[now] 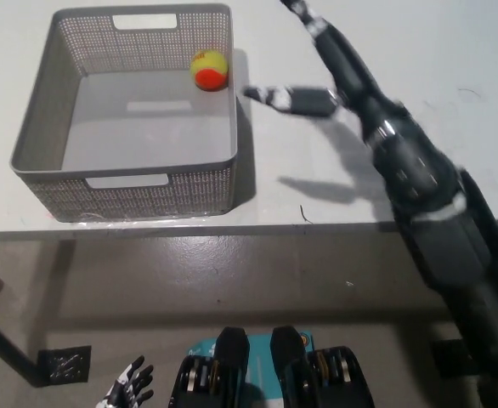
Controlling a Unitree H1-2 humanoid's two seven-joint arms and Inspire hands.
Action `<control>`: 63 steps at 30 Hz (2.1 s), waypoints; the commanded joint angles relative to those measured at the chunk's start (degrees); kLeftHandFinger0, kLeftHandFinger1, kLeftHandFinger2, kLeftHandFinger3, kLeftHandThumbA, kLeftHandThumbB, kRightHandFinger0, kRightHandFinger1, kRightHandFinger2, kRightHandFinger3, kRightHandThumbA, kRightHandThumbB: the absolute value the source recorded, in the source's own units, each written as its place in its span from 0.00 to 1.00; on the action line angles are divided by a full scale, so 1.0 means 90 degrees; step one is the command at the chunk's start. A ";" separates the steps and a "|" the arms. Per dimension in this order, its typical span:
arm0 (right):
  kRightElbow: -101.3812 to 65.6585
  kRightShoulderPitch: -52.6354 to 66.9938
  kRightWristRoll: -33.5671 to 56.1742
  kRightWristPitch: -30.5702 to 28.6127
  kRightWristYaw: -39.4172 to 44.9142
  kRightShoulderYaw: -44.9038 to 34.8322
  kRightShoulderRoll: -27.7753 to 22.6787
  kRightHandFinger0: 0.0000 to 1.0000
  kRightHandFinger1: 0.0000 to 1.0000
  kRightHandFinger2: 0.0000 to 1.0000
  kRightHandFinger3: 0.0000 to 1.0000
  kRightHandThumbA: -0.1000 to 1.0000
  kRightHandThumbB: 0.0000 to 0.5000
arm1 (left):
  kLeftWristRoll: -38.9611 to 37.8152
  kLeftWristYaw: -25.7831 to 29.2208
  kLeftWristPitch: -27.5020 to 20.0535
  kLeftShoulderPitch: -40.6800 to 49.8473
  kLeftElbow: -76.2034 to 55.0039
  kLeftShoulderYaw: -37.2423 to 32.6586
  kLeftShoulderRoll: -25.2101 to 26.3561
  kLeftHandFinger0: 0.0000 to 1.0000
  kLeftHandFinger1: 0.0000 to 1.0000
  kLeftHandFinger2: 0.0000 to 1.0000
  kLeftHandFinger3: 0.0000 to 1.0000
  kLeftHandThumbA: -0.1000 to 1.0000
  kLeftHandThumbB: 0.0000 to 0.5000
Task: Use the right hand to pick up a tennis ball and put it into a container on the left side
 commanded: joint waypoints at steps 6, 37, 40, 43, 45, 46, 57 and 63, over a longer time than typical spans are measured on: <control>-0.3463 0.2968 0.1625 -0.0550 -0.0085 -0.0947 -0.0099 1.00 1.00 1.00 1.00 1.00 0.57 | -0.0443 -0.0145 -0.0121 -0.0299 -0.0201 0.0228 0.0189 1.00 1.00 1.00 1.00 1.00 0.57; 0.0260 0.4441 0.1770 -0.2330 -0.0027 -0.1035 0.0537 1.00 1.00 1.00 1.00 1.00 0.34 | -0.0581 -0.0140 0.0230 -0.0953 -0.0161 0.0438 0.0274 1.00 1.00 1.00 1.00 1.00 0.56; 0.0203 0.4528 0.1834 -0.2264 0.0053 -0.1046 0.0486 1.00 1.00 1.00 1.00 1.00 0.33 | -0.0589 -0.0143 0.0212 -0.0953 -0.0148 0.0442 0.0277 1.00 1.00 1.00 1.00 1.00 0.54; 0.0132 0.4650 0.1766 -0.2239 0.0035 -0.1048 0.0449 1.00 1.00 1.00 1.00 1.00 0.32 | -0.0626 -0.0160 0.0266 -0.0937 -0.0147 0.0450 0.0282 1.00 1.00 1.00 1.00 1.00 0.56; 0.0131 0.4696 0.1816 -0.2236 0.0080 -0.1046 0.0424 1.00 1.00 1.00 1.00 1.00 0.28 | -0.0611 -0.0162 0.0267 -0.0939 -0.0138 0.0452 0.0292 1.00 1.00 1.00 1.00 1.00 0.55; 0.0127 0.4698 0.1783 -0.2203 0.0077 -0.1025 0.0414 1.00 1.00 1.00 1.00 1.00 0.28 | -0.0591 -0.0142 0.0215 -0.0962 -0.0106 0.0470 0.0295 1.00 1.00 1.00 1.00 1.00 0.54; 0.0213 0.4575 0.1771 -0.1949 0.0246 -0.0906 0.0324 1.00 1.00 1.00 1.00 1.00 0.38 | -0.0527 -0.0046 0.0135 -0.1042 0.0005 0.0536 0.0283 1.00 1.00 1.00 1.00 1.00 0.53; 0.0283 0.4492 0.1758 -0.1895 0.0296 -0.0878 0.0308 1.00 1.00 1.00 1.00 1.00 0.40 | -0.0575 -0.0074 0.0116 -0.1080 0.0085 0.0580 0.0290 1.00 1.00 1.00 1.00 1.00 0.53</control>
